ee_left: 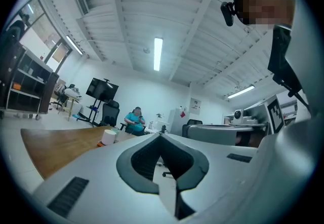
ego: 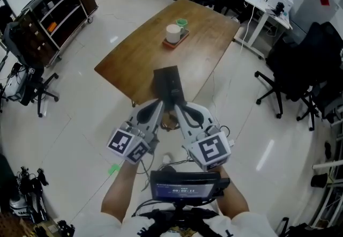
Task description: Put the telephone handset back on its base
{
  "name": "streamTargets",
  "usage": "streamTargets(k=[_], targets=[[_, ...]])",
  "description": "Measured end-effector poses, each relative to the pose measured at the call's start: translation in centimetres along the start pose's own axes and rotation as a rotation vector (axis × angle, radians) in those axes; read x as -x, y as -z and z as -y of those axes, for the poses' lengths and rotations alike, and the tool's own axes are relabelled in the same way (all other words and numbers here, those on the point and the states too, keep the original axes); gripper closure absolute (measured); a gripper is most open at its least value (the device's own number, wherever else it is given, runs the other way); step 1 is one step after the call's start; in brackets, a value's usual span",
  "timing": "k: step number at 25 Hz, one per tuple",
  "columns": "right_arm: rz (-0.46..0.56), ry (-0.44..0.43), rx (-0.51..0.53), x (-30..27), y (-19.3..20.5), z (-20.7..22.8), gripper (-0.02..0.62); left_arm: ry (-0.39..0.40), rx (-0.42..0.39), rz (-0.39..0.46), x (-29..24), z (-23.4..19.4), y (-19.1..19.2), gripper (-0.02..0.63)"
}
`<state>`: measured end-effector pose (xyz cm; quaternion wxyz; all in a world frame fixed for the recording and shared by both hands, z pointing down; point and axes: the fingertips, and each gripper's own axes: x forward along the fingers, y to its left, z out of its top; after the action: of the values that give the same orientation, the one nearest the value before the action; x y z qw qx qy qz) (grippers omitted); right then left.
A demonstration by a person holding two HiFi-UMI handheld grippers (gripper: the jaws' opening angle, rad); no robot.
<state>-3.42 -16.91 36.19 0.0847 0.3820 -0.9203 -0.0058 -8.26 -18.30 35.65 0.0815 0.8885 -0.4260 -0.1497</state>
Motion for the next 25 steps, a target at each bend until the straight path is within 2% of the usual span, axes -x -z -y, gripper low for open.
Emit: streamTargets(k=[5,15,21,25], targets=[[0.021,-0.008,-0.005,4.2,-0.2,-1.0,0.595,-0.036,-0.069,0.004,1.4,4.4,-0.8,0.604],[0.064,-0.032,-0.015,12.8,-0.2,-4.4,0.595,-0.078,-0.136,0.019,5.7,12.7,-0.6,0.604],[0.088,-0.046,-0.002,16.3,-0.1,-6.4,0.595,-0.101,-0.153,0.027,7.8,16.2,-0.7,0.604],[0.111,-0.053,0.010,17.5,-0.4,-7.9,0.595,-0.114,-0.205,0.036,9.2,17.3,-1.1,0.604]])
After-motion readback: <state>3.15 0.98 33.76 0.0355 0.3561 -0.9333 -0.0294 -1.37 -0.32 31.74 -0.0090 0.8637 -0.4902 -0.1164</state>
